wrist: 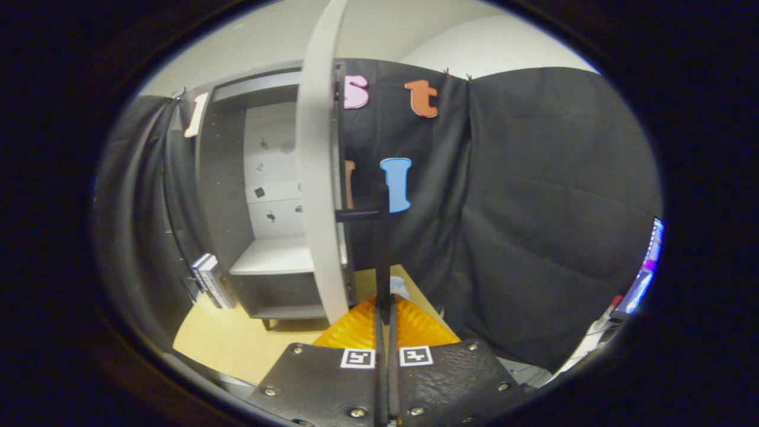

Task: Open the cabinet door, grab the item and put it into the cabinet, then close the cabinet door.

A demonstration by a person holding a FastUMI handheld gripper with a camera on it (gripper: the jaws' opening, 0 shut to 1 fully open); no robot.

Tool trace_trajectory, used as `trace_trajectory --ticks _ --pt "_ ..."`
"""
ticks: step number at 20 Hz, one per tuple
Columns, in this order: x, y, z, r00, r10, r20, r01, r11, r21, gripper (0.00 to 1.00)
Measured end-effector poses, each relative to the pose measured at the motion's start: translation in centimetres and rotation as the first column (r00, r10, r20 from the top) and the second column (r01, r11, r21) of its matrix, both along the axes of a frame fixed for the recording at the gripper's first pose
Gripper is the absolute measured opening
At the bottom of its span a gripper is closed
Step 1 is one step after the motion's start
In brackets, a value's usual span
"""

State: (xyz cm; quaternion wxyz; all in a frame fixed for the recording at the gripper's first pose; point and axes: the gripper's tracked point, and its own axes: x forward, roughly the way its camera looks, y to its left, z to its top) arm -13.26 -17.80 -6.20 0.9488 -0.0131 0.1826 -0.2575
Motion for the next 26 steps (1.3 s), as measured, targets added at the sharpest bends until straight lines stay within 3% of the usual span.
trace_trajectory --ticks 5,8,17,26 --pt "-1.5 -0.7 0.8 0.996 -0.081 0.044 0.081 0.997 0.001 0.01" --pt "-1.1 0.1 1.0 0.997 -0.058 0.056 0.058 0.998 -0.007 0.01" --pt "4.0 6.5 1.6 0.972 0.198 0.128 -0.195 0.98 -0.032 0.01" --pt "8.3 13.0 -2.1 0.898 0.436 0.06 -0.436 0.9 -0.013 0.01"
